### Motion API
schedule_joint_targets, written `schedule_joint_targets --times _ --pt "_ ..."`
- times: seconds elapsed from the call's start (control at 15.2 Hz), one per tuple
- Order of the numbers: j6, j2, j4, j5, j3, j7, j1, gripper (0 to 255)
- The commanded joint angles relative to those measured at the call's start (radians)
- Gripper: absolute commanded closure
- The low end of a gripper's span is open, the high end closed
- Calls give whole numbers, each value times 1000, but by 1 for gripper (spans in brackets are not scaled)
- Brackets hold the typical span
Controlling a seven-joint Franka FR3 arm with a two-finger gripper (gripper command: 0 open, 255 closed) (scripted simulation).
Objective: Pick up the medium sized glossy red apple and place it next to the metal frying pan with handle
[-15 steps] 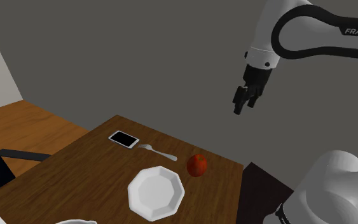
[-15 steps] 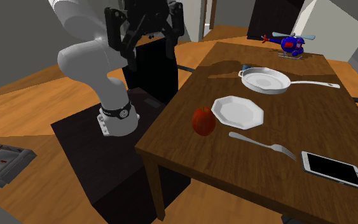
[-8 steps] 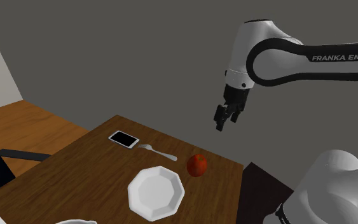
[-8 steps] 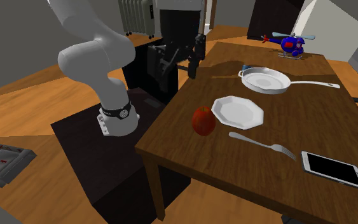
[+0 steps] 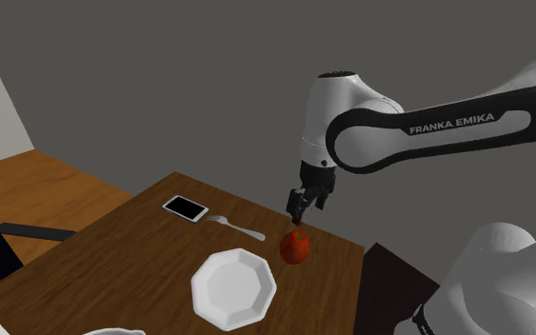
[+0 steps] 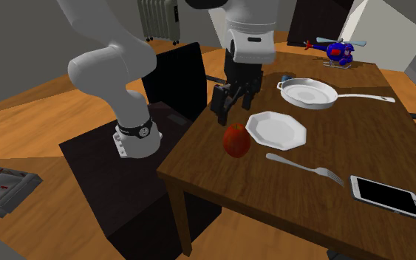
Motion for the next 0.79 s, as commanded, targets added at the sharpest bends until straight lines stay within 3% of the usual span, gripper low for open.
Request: schedule_joint_targets --times 0.0,0.53,0.73 --pt "62 63 -1 10 31 27 12 0" --pt "198 144 -59 13 57 43 17 0" --pt "208 149 -63 13 58 44 17 0"
